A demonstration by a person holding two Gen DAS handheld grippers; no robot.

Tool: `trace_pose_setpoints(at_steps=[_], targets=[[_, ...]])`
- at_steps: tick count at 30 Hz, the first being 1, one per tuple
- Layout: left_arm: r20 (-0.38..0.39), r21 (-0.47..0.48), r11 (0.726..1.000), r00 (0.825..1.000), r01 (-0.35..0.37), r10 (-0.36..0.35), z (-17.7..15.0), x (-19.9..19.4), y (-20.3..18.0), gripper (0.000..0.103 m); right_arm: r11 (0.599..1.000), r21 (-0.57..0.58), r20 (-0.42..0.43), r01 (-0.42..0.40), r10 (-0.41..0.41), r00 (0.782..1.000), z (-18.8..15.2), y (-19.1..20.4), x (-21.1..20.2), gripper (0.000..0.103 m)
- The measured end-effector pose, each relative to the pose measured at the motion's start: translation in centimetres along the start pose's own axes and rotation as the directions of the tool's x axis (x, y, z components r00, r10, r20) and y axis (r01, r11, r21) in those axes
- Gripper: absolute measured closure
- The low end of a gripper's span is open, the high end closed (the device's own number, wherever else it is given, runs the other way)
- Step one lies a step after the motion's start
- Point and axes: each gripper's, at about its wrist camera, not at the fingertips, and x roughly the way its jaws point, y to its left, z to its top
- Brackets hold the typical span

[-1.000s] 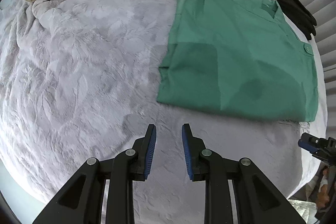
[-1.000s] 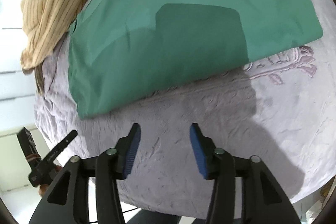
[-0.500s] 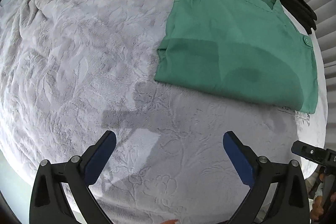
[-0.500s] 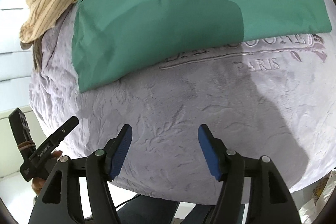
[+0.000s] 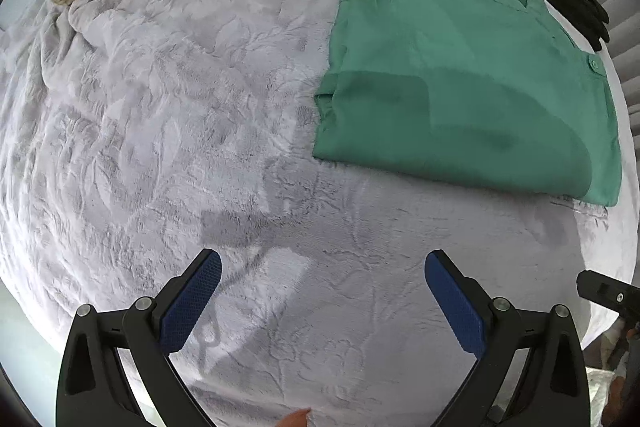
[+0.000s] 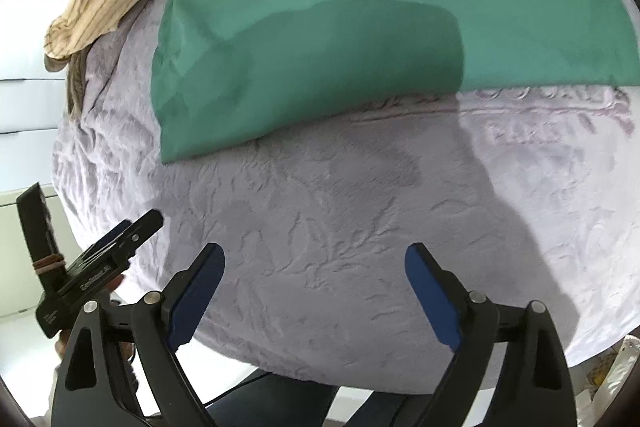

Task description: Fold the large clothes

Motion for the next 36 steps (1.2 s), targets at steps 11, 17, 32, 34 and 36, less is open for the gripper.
trace_pose_setpoints(at_steps=[11,17,32,34,36], targets=[[-0.054,0.026,0.998,0.997,0.051,-0.049,0.0,2.0,0.9,0.001,0.994,0.076,0.005,-0.084,0.084,0.996,-0.3,0.2,1.4,0.01],[-0.014,-0.023,0.996,0.997,0.081,-0.082,1.7,2.2,3.0,0.001,0.973,0.101,0.107,-0.207,0.196,0.975,0.9,0.8,2.7,0.01],[0.092,-0.08,0.972,0.973,0.219,-0.212,8.1,3.1,6.3,0.001,0.797,0.215,0.214,-0.564,0.525,0.824,5.8,1.3,8.1,0.01],[0.095,-0.077,0.97,0.97,0.231,-0.224,8.4,3.3,6.1,0.001,0.772,0.214,0.235,-0.598,0.554,0.799,6.4,1.4,8.5,0.01],[0.1,-0.073,0.962,0.962,0.262,-0.255,8.9,3.4,6.0,0.001,0.745,0.217,0.263,-0.631,0.578,0.772,6.9,1.6,8.7,0.009]])
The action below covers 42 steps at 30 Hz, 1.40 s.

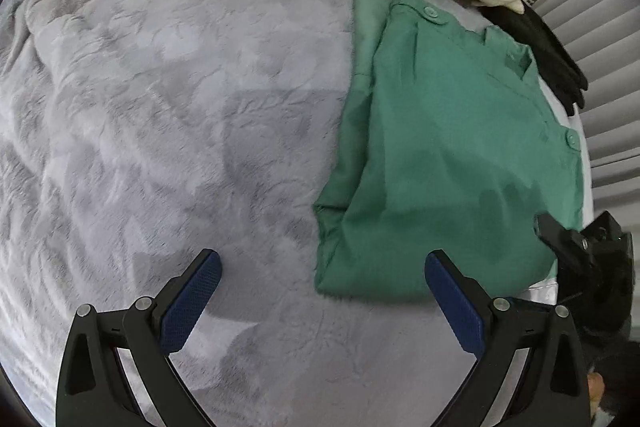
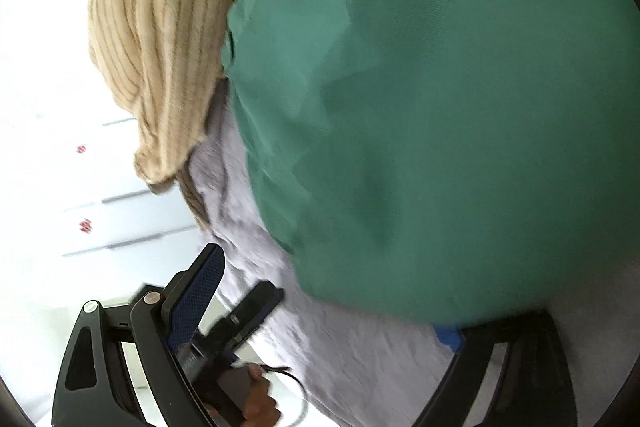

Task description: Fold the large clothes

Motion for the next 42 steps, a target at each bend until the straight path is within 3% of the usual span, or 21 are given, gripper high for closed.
trace_pose_setpoints(at_steps=[5,7,9,10,11,12,14,16,19,22,25,26,27,31,33,34,36,37,39,42], targets=[[0.008,-0.029,0.998,0.998,0.064,-0.063,0.2,0.0,-0.4,0.001,0.99,0.098,0.031,-0.101,0.098,0.995,0.6,-0.4,0.6,0.01],[0.02,-0.06,0.995,0.996,0.084,-0.082,0.4,-0.3,0.0,0.001,0.988,0.125,0.027,-0.088,0.085,0.996,0.7,-0.6,0.5,0.026],[0.021,-0.102,0.984,0.99,0.143,-0.142,1.1,-0.1,0.4,0.001,0.988,0.141,0.007,-0.062,0.061,0.998,0.7,-0.9,0.4,0.061],[0.015,-0.121,0.977,0.984,0.178,-0.177,1.4,0.0,0.7,0.001,0.988,0.143,0.004,-0.056,0.056,0.998,0.8,-1.0,0.4,0.069],[0.009,-0.133,0.971,0.98,0.2,-0.2,1.8,0.3,0.8,0.001,0.989,0.139,0.005,-0.051,0.051,0.999,0.8,-1.0,0.4,0.083],[-0.002,-0.147,0.964,0.974,0.223,-0.226,2.2,0.7,0.9,0.001,0.99,0.133,0.007,-0.04,0.04,0.999,0.9,-1.0,0.3,0.091],[-0.006,-0.175,0.954,0.969,0.244,-0.249,3.0,1.4,0.9,0.001,0.99,0.114,0.012,-0.079,0.078,0.997,1.2,-0.6,0.1,0.092],[-0.008,-0.193,0.93,0.948,0.311,-0.319,3.8,1.9,0.7,0.001,0.987,0.067,0.024,-0.146,0.145,0.989,1.6,0.6,-0.8,0.092],[-0.036,-0.221,0.868,0.886,0.444,-0.462,5.4,3.6,-0.3,0.001,0.984,-0.004,0.03,-0.179,0.179,0.983,2.1,2.5,-2.1,0.092],[-0.042,-0.21,0.838,0.852,0.503,-0.522,7.0,4.6,-1.7,0.001,0.981,-0.024,0.022,-0.191,0.191,0.981,2.5,3.5,-2.7,0.092],[-0.059,-0.197,0.77,0.777,0.607,-0.627,8.5,5.3,-3.9,0.001,0.983,-0.04,-0.003,-0.178,0.178,0.984,2.5,3.8,-2.8,0.092],[-0.068,-0.188,0.762,0.765,0.62,-0.64,8.8,5.4,-4.6,0.001,0.985,-0.046,-0.015,-0.168,0.168,0.986,2.4,3.8,-2.7,0.092],[-0.081,-0.174,0.767,0.767,0.617,-0.636,8.9,5.5,-5.2,0.001,0.987,-0.054,-0.029,-0.153,0.152,0.988,2.2,3.8,-2.3,0.092],[-0.139,-0.115,0.856,0.845,0.504,-0.517,9.2,7.2,-7.2,0.002,0.998,-0.051,-0.131,-0.021,0.014,0.991,1.3,2.0,-0.4,0.092],[-0.168,-0.118,0.886,0.87,0.448,-0.463,8.8,8.3,-7.0,0.011,0.998,-0.053,-0.18,0.028,-0.038,0.983,0.8,1.4,0.2,0.088],[-0.176,-0.117,0.897,0.88,0.427,-0.442,8.6,8.6,-6.8,0.011,0.996,-0.069,-0.212,0.058,-0.071,0.975,0.4,1.2,0.2,0.088],[-0.173,-0.116,0.896,0.88,0.428,-0.443,8.6,8.6,-6.6,0.011,0.987,-0.129,-0.269,0.095,-0.126,0.955,-0.2,1.4,-0.6,0.085],[-0.176,-0.112,0.899,0.882,0.424,-0.438,8.6,8.6,-6.6,0.011,0.98,-0.165,-0.275,0.109,-0.152,0.949,-0.4,1.6,-1.3,0.08],[-0.188,-0.09,0.911,0.892,0.402,-0.411,8.6,8.6,-7.1,0.011,0.965,-0.221,-0.256,0.139,-0.194,0.947,-0.5,2.2,-3.0,0.04],[-0.197,-0.05,0.929,0.909,0.366,-0.368,8.4,8.4,-7.9,0.011,0.941,-0.295,-0.164,0.165,-0.22,0.962,0.2,3.5,-7.0,0.037]])
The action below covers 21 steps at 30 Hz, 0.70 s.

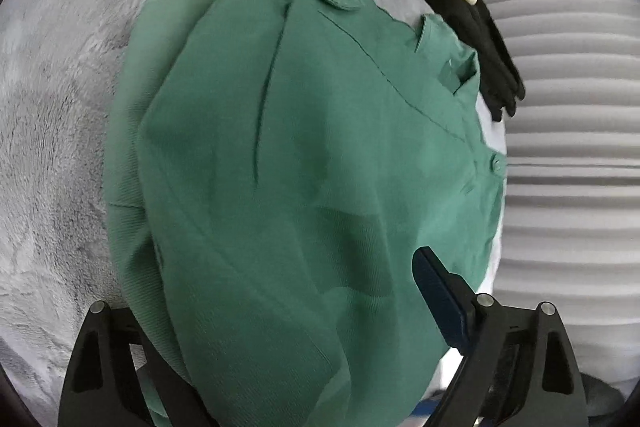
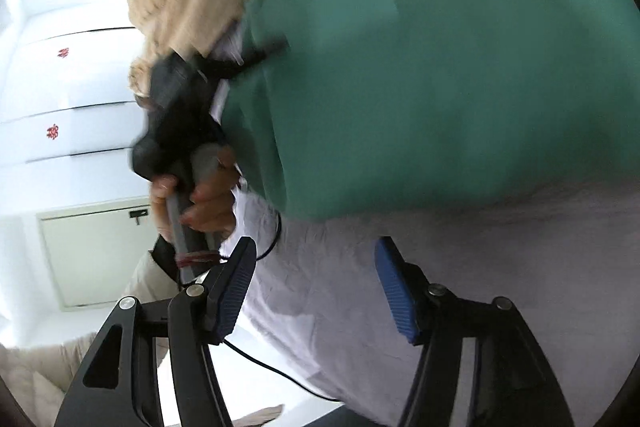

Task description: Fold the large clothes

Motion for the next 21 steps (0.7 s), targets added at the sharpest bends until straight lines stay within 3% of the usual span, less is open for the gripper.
trace_pose_setpoints(at_steps=[2,3,4,5,6,8,10,16,21], targets=[[-0.001,0.013,0.999,1.0,-0.031,0.031,-0.1,0.1,-0.3,0.015,0.999,-0.024,0.086,0.044,-0.042,0.995,0.3,-0.3,-3.0,0.039],[0.0,0.017,0.998,0.998,-0.067,0.067,-0.1,0.2,-0.6,0.02,0.997,-0.04,0.139,0.073,-0.067,0.988,0.8,-0.4,-4.3,0.049],[0.0,0.02,0.994,0.994,-0.106,0.106,-0.1,0.4,-0.7,0.033,0.994,-0.048,0.169,0.096,-0.087,0.982,1.5,-0.4,-4.8,0.059],[0.002,0.023,0.989,0.99,-0.144,0.144,-0.1,0.5,-0.8,0.046,0.991,-0.052,0.187,0.124,-0.112,0.976,1.9,-0.7,-5.3,0.077],[0.009,0.022,0.988,0.989,-0.151,0.151,-0.2,0.2,-0.4,0.052,0.985,-0.052,0.203,0.166,-0.153,0.967,2.6,-1.2,-5.3,0.085],[0.021,0.021,0.991,0.991,-0.133,0.132,-0.3,-0.1,-0.4,0.072,0.973,-0.041,0.209,0.228,-0.214,0.954,4.2,-2.0,-4.4,0.087],[0.053,0.018,0.992,0.991,-0.127,0.125,-0.6,-0.8,-0.4,0.082,0.966,-0.021,0.156,0.257,-0.251,0.955,5.3,-3.9,-2.0,0.09],[0.161,0.114,0.992,0.987,-0.045,0.026,-0.8,-3.3,-7.2,0.085,0.973,-0.017,0.16,0.231,-0.225,0.961,5.8,-5.6,-0.6,0.093],[0.192,0.309,0.948,0.981,-0.077,0.017,-0.8,-2.5,-17.0,0.085,0.991,0.027,0.157,0.128,-0.131,0.979,6.0,-6.8,-1.2,0.093]])
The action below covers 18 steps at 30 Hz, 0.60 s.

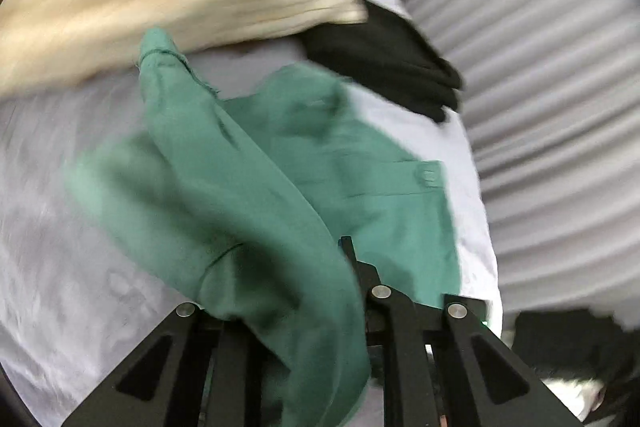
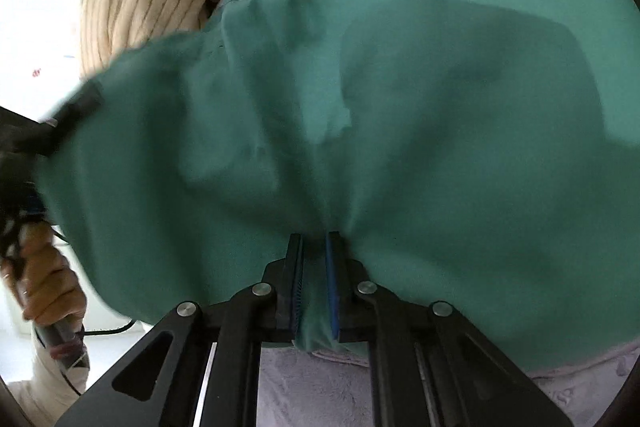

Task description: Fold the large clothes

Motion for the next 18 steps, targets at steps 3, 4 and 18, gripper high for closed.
trace_pose_setpoints(at_steps=[3,4,18], targets=[[-0.002,0.119,0.993,1.0,0.012,-0.012,1.0,1.3,-5.8,0.085,0.994,0.06,0.008,-0.092,0.092,0.996,0.1,-1.1,-0.7,0.091],[-0.007,0.148,0.989,1.0,0.012,-0.011,1.1,1.7,-7.1,0.085,0.986,0.091,0.023,-0.138,0.137,0.99,0.0,-1.7,-1.3,0.09],[-0.192,0.487,0.862,0.945,-0.143,0.266,-1.5,20.2,-22.1,0.082,0.885,0.335,0.188,-0.323,0.273,0.943,-4.0,-10.9,-7.4,0.089]])
